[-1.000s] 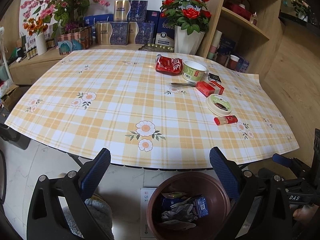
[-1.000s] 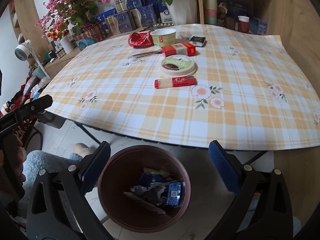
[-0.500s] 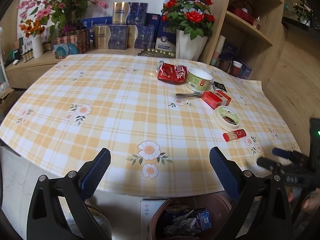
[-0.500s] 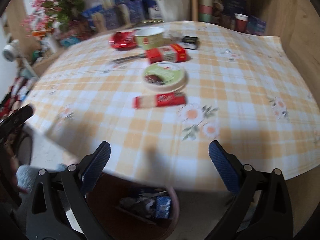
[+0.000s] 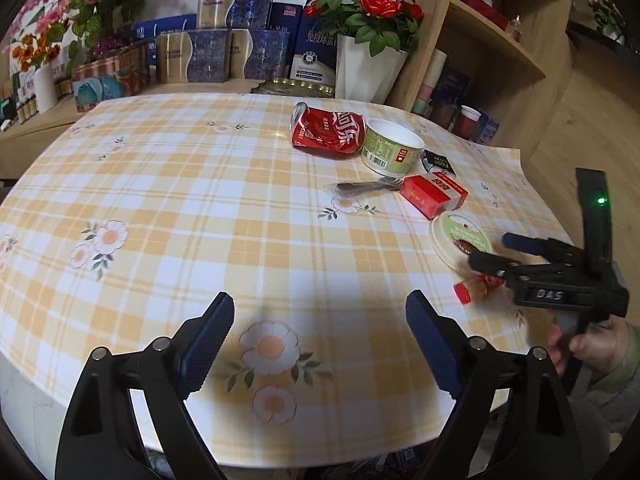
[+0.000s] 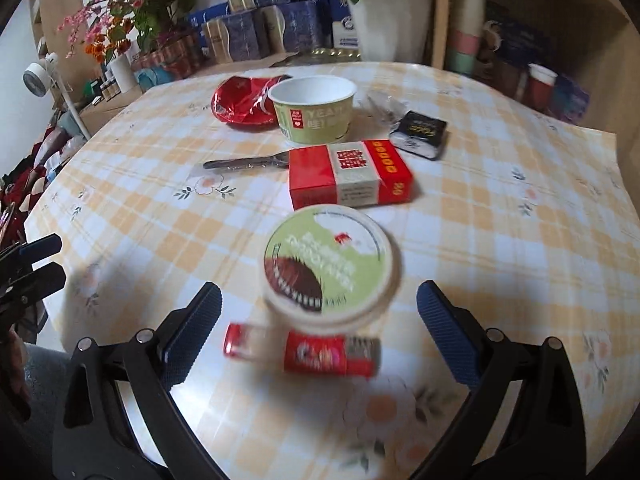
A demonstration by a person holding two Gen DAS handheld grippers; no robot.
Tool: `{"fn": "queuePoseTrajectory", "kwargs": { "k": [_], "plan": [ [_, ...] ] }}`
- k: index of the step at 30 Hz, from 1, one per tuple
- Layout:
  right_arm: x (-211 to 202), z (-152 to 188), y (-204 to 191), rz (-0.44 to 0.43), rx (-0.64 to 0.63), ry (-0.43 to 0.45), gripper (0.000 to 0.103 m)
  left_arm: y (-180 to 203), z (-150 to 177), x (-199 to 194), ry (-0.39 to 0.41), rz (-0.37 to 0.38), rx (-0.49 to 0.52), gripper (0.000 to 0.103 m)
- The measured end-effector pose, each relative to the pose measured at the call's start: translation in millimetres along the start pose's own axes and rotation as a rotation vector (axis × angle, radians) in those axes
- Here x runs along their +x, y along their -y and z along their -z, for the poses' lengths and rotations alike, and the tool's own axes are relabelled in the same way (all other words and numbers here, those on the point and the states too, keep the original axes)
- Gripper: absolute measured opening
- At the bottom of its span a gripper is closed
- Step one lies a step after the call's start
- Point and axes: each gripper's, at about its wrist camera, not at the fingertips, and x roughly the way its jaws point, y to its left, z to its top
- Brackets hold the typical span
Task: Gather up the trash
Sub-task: 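Move the right tool to the green yogurt lid and grasp it, then grasp the black plastic fork with the left tool while the right tool lifts the lid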
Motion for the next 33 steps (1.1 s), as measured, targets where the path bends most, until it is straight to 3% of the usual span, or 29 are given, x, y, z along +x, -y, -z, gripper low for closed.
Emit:
{"fn": "queuePoseTrajectory", "kwargs": {
  "k": [3, 6, 12, 17, 27, 28, 31, 33],
  "plan": [
    [13.6, -6.3, 0.4, 0.018, 0.002, -0.016, 0.095, 0.0, -7.8, 8.3, -0.003, 0.021, 0.013, 0.085],
    [25.8, -7.3, 3.4, 0.01, 0.022, -0.046, 0.086, 1.3, -20.2, 16.6, -0.012, 0.058, 0.042, 0.083],
    [20.7, 0.5, 1.6, 0.026, 0.011, -0.019, 0.084, 13.8, -52.9, 46.1, -0.027, 0.111, 0.171, 0.072],
    [1.4, 2.6, 16.6, 0.022, 0.084, 0.025, 0.084, 31.8, -81.3, 91.8, -0.099, 0.125, 0.35, 0.072],
    [-26.0, 14.0, 40.3, 0.02, 0.166, 0.047, 0.084, 54.2, -101.7, 161.6, -0.23, 0.164, 0.475, 0.056],
    [-28.3, 15.0, 42.6, 0.018, 0.174, 0.048, 0.084, 55.4, -102.1, 162.6, -0.221, 0.163, 0.487, 0.053],
    [-33.9, 17.7, 46.5, 0.021, 0.19, 0.047, 0.084, 55.1, -104.2, 160.9, -0.228, 0.139, 0.484, 0.023],
    [-38.1, 19.9, 48.6, 0.021, 0.201, 0.048, 0.084, 52.3, -102.3, 157.1, -0.252, 0.147, 0.459, 0.017]
  ]
}}
